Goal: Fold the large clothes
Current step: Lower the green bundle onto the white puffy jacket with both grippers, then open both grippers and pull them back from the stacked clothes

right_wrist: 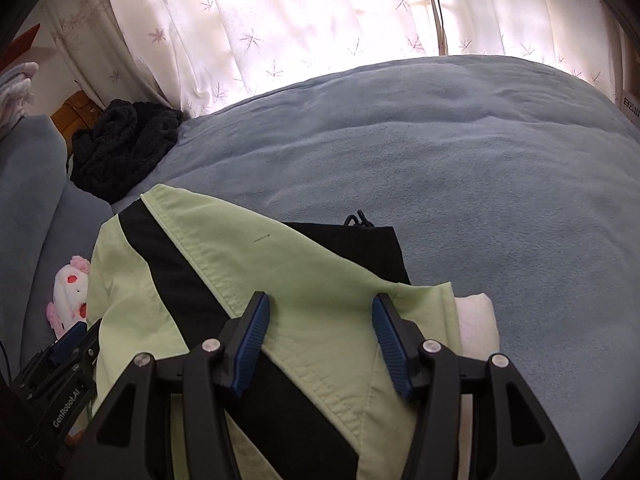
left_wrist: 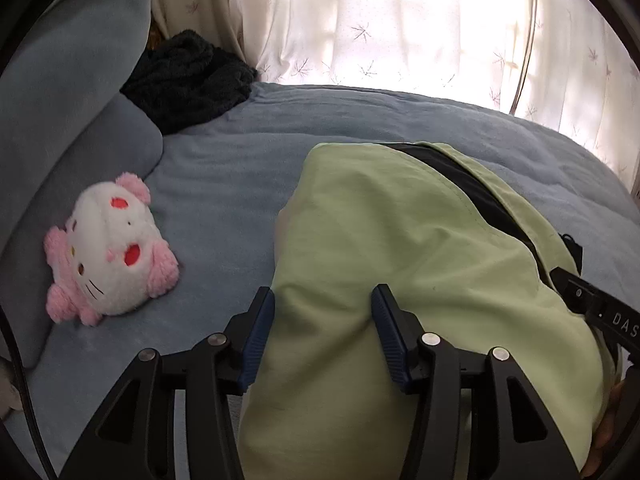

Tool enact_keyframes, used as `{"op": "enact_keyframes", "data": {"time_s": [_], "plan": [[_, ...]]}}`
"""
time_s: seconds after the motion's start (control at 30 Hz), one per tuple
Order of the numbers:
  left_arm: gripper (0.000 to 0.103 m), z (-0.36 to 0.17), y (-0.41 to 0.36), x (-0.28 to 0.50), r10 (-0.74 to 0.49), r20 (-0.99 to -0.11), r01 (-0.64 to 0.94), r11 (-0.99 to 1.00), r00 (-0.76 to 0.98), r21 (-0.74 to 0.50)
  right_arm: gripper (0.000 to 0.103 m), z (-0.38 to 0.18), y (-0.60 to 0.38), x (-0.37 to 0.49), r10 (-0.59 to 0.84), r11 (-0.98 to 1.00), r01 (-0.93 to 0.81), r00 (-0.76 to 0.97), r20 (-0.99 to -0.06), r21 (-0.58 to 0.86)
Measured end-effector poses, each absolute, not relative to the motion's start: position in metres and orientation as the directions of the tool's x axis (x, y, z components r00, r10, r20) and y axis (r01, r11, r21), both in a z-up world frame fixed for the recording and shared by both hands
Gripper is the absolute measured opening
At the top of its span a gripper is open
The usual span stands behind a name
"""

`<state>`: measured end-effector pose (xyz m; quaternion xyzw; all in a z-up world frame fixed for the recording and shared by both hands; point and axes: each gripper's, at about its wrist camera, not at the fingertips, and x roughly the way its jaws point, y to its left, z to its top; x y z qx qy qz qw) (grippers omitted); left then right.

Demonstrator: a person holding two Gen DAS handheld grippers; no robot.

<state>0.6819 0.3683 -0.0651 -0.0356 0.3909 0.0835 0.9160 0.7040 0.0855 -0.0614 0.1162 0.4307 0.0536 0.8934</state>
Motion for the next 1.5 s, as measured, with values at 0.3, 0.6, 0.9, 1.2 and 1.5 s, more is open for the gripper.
{"op": "enact_keyframes", "data": {"time_s": [0.3,0.6,0.9,1.2,1.5], "plan": [[0.055,-0.057,0.37,0.663,0.076,-0.709,-0.176,0.982,0.701,-0.068,0.054,-0.057,0.077,0.692,0.214,0.963,-0.004,0.618,-0.757,0.268],[0.053,-0.03,0.332,0.575,0.021,-0.646,-0.056,0.998,0.763,-0.034,0.054,-0.014,0.082,0.597,0.305,0.952,-0.218,0.641,-0.705,0.213],[0.058,-0.057,0.341,0.547,0.109,-0.669,-0.135,0.991,0.735,0.012,0.045,-0.049,0.081,0.559,0.317,0.941,-0.286,0.572,-0.757,0.178],[0.059,-0.06,0.345,0.542,0.136,-0.668,-0.155,0.987,0.732,0.031,0.043,-0.064,0.031,0.541,0.3,0.952,-0.23,0.564,-0.769,0.203],[0.06,-0.05,0.349,0.537,0.135,-0.706,-0.194,0.981,0.696,-0.004,0.044,-0.054,0.042,0.534,0.257,0.964,-0.204,0.561,-0.787,0.17]]}}
